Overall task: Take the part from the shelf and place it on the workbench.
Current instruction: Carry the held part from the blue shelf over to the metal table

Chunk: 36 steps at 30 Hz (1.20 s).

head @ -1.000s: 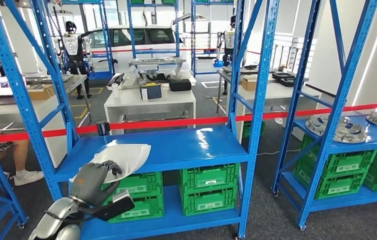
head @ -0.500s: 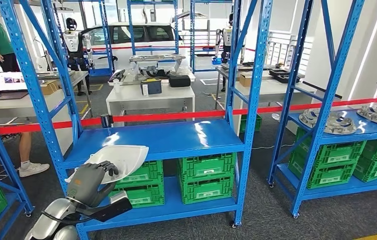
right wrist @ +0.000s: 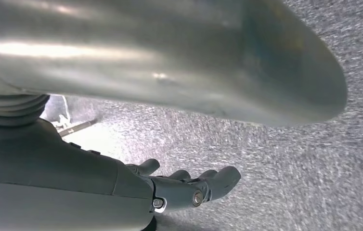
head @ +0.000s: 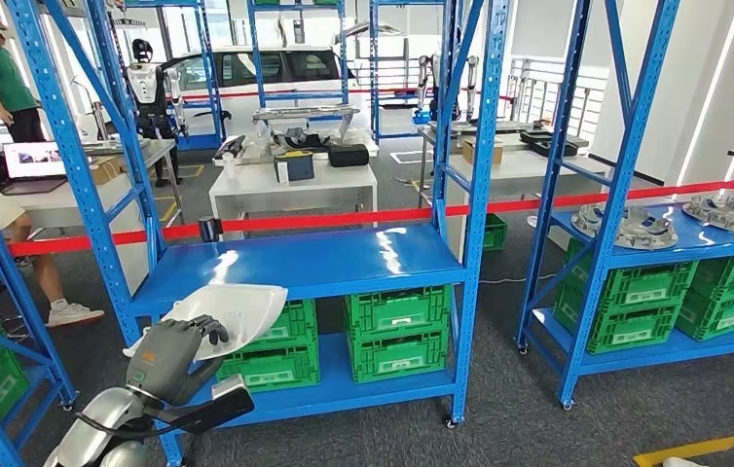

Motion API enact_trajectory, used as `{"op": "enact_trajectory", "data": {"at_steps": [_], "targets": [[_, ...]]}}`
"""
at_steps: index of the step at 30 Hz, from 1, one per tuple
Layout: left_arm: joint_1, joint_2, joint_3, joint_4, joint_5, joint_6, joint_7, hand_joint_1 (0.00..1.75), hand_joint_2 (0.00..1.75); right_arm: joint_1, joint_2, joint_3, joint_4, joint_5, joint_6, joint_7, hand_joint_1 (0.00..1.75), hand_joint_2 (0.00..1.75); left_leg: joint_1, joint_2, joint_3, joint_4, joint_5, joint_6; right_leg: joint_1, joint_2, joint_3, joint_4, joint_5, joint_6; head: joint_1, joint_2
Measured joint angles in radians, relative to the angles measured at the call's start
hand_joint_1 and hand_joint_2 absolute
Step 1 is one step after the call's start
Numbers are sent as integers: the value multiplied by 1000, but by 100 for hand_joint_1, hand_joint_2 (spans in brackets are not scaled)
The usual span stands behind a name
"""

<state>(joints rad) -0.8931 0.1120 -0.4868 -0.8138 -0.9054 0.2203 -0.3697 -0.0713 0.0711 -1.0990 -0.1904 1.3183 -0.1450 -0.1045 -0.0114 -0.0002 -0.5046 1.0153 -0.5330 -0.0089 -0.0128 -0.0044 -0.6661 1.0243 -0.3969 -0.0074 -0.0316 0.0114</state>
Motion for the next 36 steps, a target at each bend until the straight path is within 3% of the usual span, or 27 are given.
{"op": "enact_trajectory", "data": {"at_steps": [2,3,4,5,7,8,9,10,12,14,15,17,18,19,20,22,23,24,26,27,28,30,31,33,34,36], "targets": [[1,2,0,-2,1,0,0,175,175,1,0,0,0,1,0,0,0,0,-2,2,-1,-18,13,11,-3,0,-5,-9,18,12,-1,0],[2,2,0,-2,2,-1,0,175,175,2,1,0,0,1,0,1,0,0,1,4,-8,-23,25,19,-3,1,-10,-7,11,17,0,0],[2,2,0,-2,2,-1,0,175,175,2,1,0,0,1,0,2,0,0,4,6,-17,-28,38,28,-2,3,-20,12,-13,21,0,0],[2,2,0,-2,2,-1,1,175,175,3,2,0,0,2,0,3,0,0,8,9,-30,-31,51,36,-3,4,-34,52,-56,25,0,0],[3,2,0,-2,2,-2,2,175,175,3,2,0,0,2,0,4,0,0,7,10,-62,-27,74,43,-5,5,-69,184,-151,33,1,0],[4,2,0,-2,2,-2,2,175,175,2,1,0,0,2,0,4,0,0,8,10,-80,-23,85,43,-5,5,-79,246,-175,36,1,0],[5,2,0,-2,2,-2,2,175,175,2,1,0,0,2,0,4,0,0,8,10,-97,-18,95,41,-6,5,-77,282,-174,40,1,0],[7,2,0,-2,2,-2,2,175,175,2,1,0,0,2,0,4,0,0,10,10,-115,-12,105,38,-8,5,-59,284,-154,43,1,0],[8,3,0,-3,2,-3,3,175,175,0,1,0,0,2,0,4,0,0,13,10,-151,4,122,29,-12,5,26,184,-115,48,1,0],[8,5,0,-5,2,-3,3,175,175,-2,1,0,0,1,0,5,0,0,12,10,-176,21,135,16,-10,7,112,55,-132,42,2,0],[8,5,0,-5,2,-4,3,175,175,-2,1,0,0,1,0,6,0,0,11,10,-181,24,142,10,-8,9,132,20,-148,35,2,0],[7,6,-1,-4,2,-6,2,175,175,-1,2,0,0,-1,0,6,0,0,11,9,-184,21,158,-3,-5,9,129,11,-143,14,2,0],[7,6,-1,-3,2,-7,2,175,175,-2,2,0,0,-1,0,6,0,0,13,8,-187,23,155,-9,-6,7,123,10,-134,5,2,0],[7,7,-1,-1,2,-9,1,175,175,-3,3,0,0,-1,1,6,0,0,15,7,-195,37,133,-14,-7,4,114,8,-122,-4,2,0],[7,7,-2,1,2,-10,1,175,175,-4,3,0,0,-1,1,5,0,0,17,5,-205,69,93,-19,-8,3,103,5,-109,-11,1,0],[5,9,-2,6,2,-13,-1,175,175,-5,3,0,0,-1,1,6,0,0,18,3,-231,187,-11,-26,-8,2,75,6,-84,-16,0,0],[5,8,-2,9,2,-15,-2,175,175,-4,3,0,0,-1,1,7,0,0,19,3,-239,250,-41,-29,-7,1,58,6,-71,-16,0,0],[4,8,-3,12,2,-19,-4,175,175,-4,3,0,0,-2,1,8,0,0,19,3,-238,296,-47,-30,-7,1,41,7,-58,-15,0,0],[3,7,-3,19,2,-27,-9,175,175,-4,4,0,0,-4,1,8,0,0,19,3,-196,297,0,-28,-7,1,9,8,-35,-11,0,0],[2,6,-4,21,2,-31,-14,175,175,-4,6,-1,0,-6,1,8,0,0,19,3,-152,252,23,-24,-7,1,-3,8,-24,-8,0,0],[-1,5,-4,22,2,-33,-21,175,175,-4,7,-1,0,-8,2,8,0,0,18,3,-93,183,24,-20,-6,1,-14,9,-14,-4,0,0],[-11,0,-6,23,2,-35,-34,175,175,-4,11,-1,0,-9,3,8,0,0,13,3,1,46,-14,-9,-4,1,-26,9,6,8,0,0],[-15,-2,-8,24,2,-36,-39,175,175,-4,12,-1,0,-9,3,8,0,0,9,3,23,6,-31,-3,-4,1,-28,6,17,15,0,0],[-19,-5,-12,29,1,-41,-48,175,175,-3,14,-1,0,-9,4,8,0,0,7,5,17,-12,-23,13,-9,1,-30,-1,33,29,0,0],[-19,-6,-13,32,1,-44,-51,175,175,-1,15,-1,0,-9,4,9,0,0,7,7,14,-14,-14,23,-10,2,-37,8,23,34,0,0],[-20,-8,-16,37,1,-48,-53,175,175,1,18,-2,0,-9,6,9,0,0,10,11,2,-16,6,37,-12,3,-72,94,-41,40,1,0]]}}
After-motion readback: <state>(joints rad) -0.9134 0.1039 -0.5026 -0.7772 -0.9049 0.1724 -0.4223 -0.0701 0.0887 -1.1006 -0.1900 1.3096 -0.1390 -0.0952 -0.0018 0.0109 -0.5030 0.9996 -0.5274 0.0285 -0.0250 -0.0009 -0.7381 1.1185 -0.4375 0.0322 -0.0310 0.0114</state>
